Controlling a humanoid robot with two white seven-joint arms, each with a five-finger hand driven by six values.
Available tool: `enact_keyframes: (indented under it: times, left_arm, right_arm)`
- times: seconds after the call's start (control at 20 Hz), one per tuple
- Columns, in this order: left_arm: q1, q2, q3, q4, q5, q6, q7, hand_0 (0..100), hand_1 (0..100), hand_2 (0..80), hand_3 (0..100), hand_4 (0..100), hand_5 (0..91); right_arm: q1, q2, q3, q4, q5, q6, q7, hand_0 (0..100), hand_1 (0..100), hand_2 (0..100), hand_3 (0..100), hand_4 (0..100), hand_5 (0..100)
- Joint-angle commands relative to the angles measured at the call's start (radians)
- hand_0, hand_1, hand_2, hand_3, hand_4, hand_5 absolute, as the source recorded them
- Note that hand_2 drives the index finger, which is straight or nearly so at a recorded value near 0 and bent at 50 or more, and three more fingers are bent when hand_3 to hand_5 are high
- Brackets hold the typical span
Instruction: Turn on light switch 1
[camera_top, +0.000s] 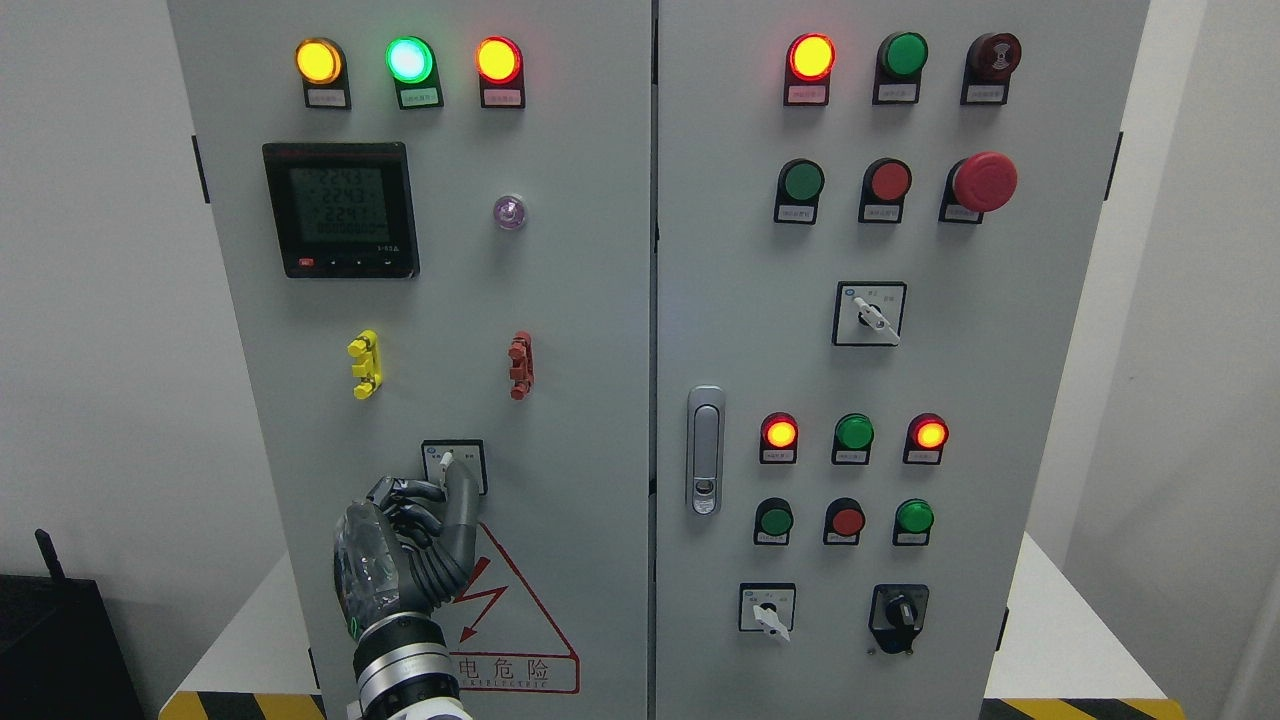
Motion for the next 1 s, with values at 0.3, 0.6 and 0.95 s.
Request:
enact_keyframes:
  times: [0.3, 0.6, 0.95]
  left_arm:
    - [0.000, 0.000, -0.001, -0.001, 0.002, -0.002, -0.003, 55, 33, 61.4, 91, 89, 79.7]
    - [0.000, 0.000, -0.001, -0.001, 0.002, -0.002, -0.011, 60, 30, 61.0, 92, 89, 79.8]
    - [0.000, -0.002, -0.001, -0.002, 0.002, -0.002, -0.012, 62, 25, 60.7, 92, 89, 79.7]
  right_arm:
    - [-0.001, 0.000, 0.001, 0.000, 0.000, 0.001, 0.001, 12, 39, 0, 0, 0, 0]
    - [0.000, 0.000, -0.001, 0.000, 0.000, 0.001, 0.001, 12, 39, 0, 0, 0, 0]
    - [0.000, 0.000, -0.001, 0.000, 0.001, 0.001, 0.001, 12, 39, 0, 0, 0, 0]
